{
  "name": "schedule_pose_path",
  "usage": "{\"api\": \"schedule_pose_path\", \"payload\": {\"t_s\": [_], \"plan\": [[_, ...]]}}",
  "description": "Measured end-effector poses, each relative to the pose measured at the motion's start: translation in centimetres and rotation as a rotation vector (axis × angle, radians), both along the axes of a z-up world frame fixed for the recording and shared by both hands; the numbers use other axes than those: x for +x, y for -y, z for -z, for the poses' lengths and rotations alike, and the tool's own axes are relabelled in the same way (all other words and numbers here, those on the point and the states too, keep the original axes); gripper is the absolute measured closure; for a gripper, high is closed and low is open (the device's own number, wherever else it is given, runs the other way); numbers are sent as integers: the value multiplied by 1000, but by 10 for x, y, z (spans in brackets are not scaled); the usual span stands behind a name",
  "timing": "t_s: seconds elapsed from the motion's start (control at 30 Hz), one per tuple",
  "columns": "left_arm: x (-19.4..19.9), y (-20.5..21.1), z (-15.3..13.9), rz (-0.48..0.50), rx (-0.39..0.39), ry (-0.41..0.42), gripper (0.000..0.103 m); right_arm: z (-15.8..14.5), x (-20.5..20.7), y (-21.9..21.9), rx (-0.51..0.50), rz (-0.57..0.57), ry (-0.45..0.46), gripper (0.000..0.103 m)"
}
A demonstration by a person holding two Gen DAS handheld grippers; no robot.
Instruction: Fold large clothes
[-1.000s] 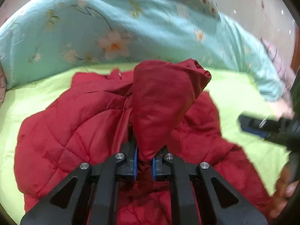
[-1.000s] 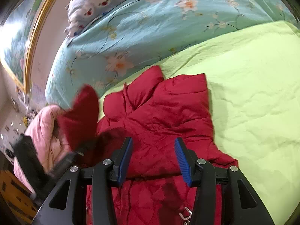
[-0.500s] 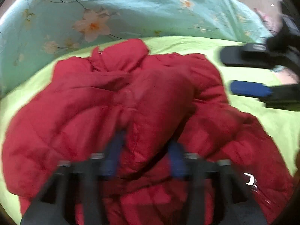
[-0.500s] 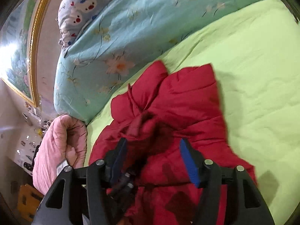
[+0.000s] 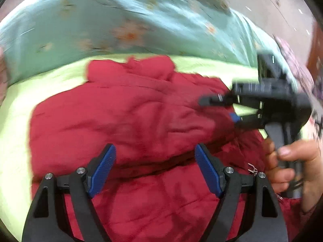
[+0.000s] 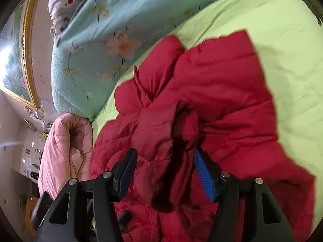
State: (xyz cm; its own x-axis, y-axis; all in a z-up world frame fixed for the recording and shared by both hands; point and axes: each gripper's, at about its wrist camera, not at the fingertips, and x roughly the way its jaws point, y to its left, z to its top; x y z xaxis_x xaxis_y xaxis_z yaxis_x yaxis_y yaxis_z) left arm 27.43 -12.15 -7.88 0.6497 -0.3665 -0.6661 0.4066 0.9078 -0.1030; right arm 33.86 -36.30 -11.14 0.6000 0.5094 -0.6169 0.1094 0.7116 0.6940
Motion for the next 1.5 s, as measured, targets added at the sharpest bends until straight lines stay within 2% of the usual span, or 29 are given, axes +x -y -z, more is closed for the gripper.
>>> {"api": "schedule_pose_path", "payload": {"t_s": [0.03, 0.07, 0.1, 0.17, 0.33, 0.4, 0.47, 0.53, 0.63, 0.7, 0.73, 0.77, 0.83, 0.9, 0.97, 1.03, 1.13, 1.27, 1.33, 1.4, 1.5], "plan": [[1, -12, -5, -29, -22, -1, 22, 0, 2, -6, -36, -8, -1, 49], [4, -27, -9, -71, -45, -2, 22, 1, 3, -12, -64, -23, -4, 72], [7, -40, -14, -109, -66, -1, 22, 1, 4, -16, -72, -38, -6, 84], [15, -62, -19, -169, -96, 4, 22, -5, 1, -21, -97, -42, 19, 91], [38, -95, -17, -275, -120, -6, 22, -52, -14, -5, -144, 6, 133, 94], [46, -100, -9, -278, -129, -31, 22, -73, -21, 11, -157, 31, 179, 95], [57, -98, 3, -256, -140, -74, 22, -83, -22, 24, -203, 46, 172, 95], [63, -92, 17, -236, -129, -118, 22, -73, -18, 31, -239, 58, 125, 95], [74, -79, 41, -238, -48, -174, 22, -39, -12, 34, -262, 56, 26, 95], [78, -74, 48, -240, -16, -185, 22, -15, -11, 35, -286, 70, -39, 85], [79, -73, 50, -239, -7, -189, 22, -10, -14, 37, -284, 93, -50, 72], [78, -72, 50, -237, -4, -187, 22, -10, -17, 40, -273, 114, -48, 71], [79, -71, 51, -237, 7, -188, 22, -24, -28, 40, -328, 183, -22, 67], [79, -73, 52, -237, 10, -185, 22, -53, -41, 34, -400, 232, 73, 67], [79, -73, 53, -239, 6, -183, 22, -75, -48, 21, -404, 215, 173, 67], [79, -71, 53, -240, 14, -183, 22, -86, -43, -1, -405, 127, 226, 67], [80, -70, 54, -242, 30, -189, 22, -73, -17, -36, -441, 2, 179, 68], [84, -70, 56, -235, 54, -195, 21, -29, 15, -58, -583, -78, 83, 72], [86, -71, 60, -227, 66, -205, 18, -3, 31, -64, -649, -120, -3, 75], [87, -70, 66, -217, 94, -203, 15, 14, 41, -57, -616, -131, -38, 77], [90, -73, 72, -213, 89, -215, 14, 23, 46, -45, -580, -99, -47, 91]]}}
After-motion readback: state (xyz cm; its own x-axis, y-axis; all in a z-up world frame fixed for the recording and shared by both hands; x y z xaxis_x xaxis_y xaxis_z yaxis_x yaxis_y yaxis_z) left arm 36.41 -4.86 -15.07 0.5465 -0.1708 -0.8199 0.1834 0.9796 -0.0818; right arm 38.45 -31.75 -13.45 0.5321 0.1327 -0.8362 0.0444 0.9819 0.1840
